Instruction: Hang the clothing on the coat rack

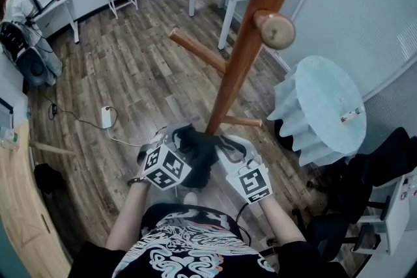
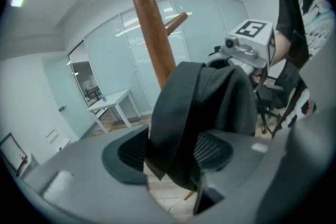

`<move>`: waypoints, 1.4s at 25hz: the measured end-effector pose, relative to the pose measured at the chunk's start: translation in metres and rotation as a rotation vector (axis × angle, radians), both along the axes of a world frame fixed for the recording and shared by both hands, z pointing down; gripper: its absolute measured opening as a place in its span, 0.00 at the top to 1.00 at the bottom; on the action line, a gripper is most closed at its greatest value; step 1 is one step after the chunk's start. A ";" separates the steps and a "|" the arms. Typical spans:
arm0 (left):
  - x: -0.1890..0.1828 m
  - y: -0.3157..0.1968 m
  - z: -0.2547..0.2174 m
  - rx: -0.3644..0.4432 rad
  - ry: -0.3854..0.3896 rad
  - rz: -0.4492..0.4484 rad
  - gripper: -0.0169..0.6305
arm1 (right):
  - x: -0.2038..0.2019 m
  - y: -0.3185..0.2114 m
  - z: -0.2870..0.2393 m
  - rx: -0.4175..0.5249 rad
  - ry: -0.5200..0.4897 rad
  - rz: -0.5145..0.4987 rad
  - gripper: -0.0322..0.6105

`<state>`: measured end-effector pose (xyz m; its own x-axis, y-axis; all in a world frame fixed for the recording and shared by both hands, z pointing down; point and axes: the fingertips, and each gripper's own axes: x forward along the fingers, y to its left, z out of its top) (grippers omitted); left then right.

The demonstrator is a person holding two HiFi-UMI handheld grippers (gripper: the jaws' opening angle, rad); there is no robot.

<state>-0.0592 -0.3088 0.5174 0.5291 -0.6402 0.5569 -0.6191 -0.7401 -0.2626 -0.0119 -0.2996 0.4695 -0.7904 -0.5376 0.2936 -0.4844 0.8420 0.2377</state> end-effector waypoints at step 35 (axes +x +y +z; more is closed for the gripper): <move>-0.051 0.035 -0.056 0.141 0.291 -0.079 0.64 | 0.023 0.026 -0.017 -0.037 -0.093 0.016 0.79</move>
